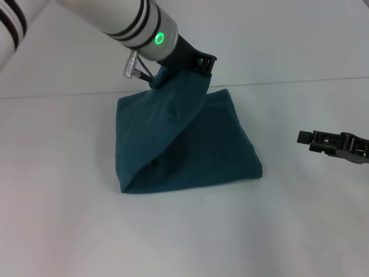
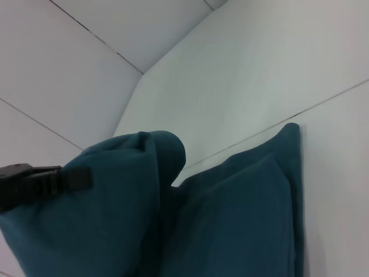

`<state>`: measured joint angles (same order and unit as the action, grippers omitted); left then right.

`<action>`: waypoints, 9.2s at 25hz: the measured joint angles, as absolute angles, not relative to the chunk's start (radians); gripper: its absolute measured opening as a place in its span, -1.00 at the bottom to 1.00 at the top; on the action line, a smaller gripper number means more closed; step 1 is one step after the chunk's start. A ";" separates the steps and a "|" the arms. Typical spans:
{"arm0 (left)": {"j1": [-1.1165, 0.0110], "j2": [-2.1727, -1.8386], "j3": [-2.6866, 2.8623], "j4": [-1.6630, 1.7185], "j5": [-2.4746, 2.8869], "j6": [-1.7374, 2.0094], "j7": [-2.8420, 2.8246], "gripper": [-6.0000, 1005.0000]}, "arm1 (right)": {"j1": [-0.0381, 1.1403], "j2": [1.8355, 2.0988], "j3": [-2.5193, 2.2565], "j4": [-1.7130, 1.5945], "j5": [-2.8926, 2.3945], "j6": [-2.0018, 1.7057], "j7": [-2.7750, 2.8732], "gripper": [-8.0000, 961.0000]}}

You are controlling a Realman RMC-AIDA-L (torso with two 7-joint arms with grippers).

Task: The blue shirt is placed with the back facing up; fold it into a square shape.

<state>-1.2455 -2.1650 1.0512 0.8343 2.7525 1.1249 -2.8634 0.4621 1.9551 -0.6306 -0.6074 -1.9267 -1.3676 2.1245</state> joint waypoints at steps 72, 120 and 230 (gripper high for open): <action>-0.464 -2.028 0.654 0.953 1.999 1.525 -2.569 0.10 | 0.998 1.990 -0.910 -0.705 -2.507 -1.141 2.486 0.47; -0.558 -2.062 0.758 0.875 2.168 1.359 -2.491 0.17 | 0.491 1.919 -0.574 -0.707 -1.979 -1.564 2.178 0.53; -0.496 -2.113 0.629 0.812 2.139 1.531 -2.582 -0.18 | 0.450 1.907 -0.552 -0.618 -1.985 -1.496 2.089 0.52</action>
